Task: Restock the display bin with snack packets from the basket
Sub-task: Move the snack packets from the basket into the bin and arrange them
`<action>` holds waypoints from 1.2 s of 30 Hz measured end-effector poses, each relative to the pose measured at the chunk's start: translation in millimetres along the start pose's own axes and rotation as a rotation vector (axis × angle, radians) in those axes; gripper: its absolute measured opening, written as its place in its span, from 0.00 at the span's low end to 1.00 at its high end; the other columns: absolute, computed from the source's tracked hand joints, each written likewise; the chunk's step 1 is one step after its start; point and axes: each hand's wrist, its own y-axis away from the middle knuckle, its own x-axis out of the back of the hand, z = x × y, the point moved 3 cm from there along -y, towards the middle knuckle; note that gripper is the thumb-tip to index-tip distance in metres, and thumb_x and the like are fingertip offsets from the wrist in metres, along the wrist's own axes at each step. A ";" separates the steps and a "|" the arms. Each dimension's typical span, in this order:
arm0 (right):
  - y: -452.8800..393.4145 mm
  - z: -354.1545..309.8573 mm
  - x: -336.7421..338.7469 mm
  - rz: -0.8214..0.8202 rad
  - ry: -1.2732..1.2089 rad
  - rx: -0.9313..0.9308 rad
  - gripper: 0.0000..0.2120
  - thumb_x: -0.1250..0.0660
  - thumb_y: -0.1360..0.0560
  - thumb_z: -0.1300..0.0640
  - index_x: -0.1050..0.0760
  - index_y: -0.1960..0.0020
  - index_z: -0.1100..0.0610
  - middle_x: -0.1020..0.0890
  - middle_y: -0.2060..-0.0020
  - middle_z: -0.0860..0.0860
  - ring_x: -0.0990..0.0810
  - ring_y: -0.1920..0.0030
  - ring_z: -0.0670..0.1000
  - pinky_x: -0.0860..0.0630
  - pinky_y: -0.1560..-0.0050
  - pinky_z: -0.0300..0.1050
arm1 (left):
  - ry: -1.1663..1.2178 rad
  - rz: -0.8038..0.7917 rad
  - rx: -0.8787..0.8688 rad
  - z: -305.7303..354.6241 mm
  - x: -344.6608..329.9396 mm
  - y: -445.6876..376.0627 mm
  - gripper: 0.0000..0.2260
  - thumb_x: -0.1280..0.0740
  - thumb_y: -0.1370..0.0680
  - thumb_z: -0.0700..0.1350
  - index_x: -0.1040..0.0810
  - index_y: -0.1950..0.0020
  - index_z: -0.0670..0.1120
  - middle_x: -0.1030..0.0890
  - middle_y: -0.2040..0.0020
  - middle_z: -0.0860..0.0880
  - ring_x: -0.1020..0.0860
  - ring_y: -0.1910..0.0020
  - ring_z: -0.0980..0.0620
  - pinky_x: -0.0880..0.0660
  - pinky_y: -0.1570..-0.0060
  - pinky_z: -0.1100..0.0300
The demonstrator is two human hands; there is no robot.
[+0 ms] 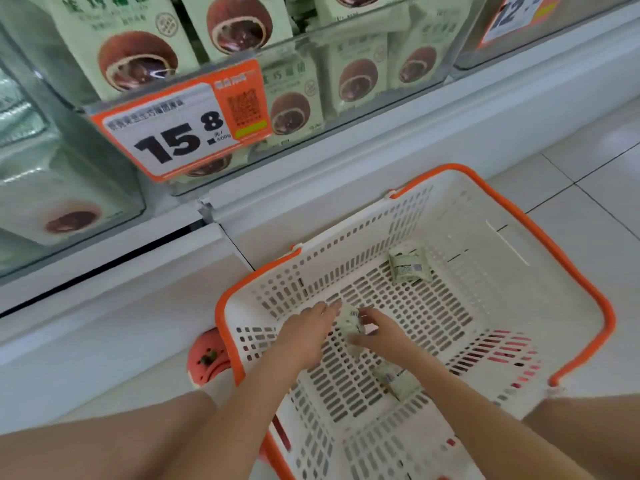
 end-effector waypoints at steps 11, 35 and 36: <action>100.1 -76.0 82.5 -0.441 -0.944 0.218 0.34 0.23 0.35 0.48 0.29 0.33 0.58 0.21 0.42 0.59 0.21 0.47 0.58 0.25 0.42 0.57 | 0.607 0.407 -0.179 60.0 109.4 70.8 0.51 0.23 0.34 0.56 0.52 0.22 0.53 0.37 0.27 0.50 0.34 0.30 0.50 0.35 0.32 0.56; 214.3 -333.1 280.2 0.762 -0.056 0.817 0.15 0.29 0.28 0.63 0.25 0.44 0.52 0.22 0.53 0.46 0.20 0.52 0.49 0.19 0.55 0.45 | -0.270 1.083 -0.113 60.7 321.6 175.4 0.23 0.34 0.23 0.49 0.35 0.30 0.48 0.31 0.34 0.49 0.34 0.35 0.49 0.36 0.37 0.54; 204.6 -347.7 286.4 0.813 0.043 0.817 0.15 0.29 0.28 0.62 0.25 0.43 0.52 0.22 0.53 0.45 0.22 0.51 0.48 0.22 0.54 0.41 | -0.328 1.052 -0.116 53.2 322.9 168.2 0.23 0.34 0.23 0.50 0.34 0.30 0.48 0.31 0.33 0.49 0.35 0.33 0.49 0.39 0.34 0.54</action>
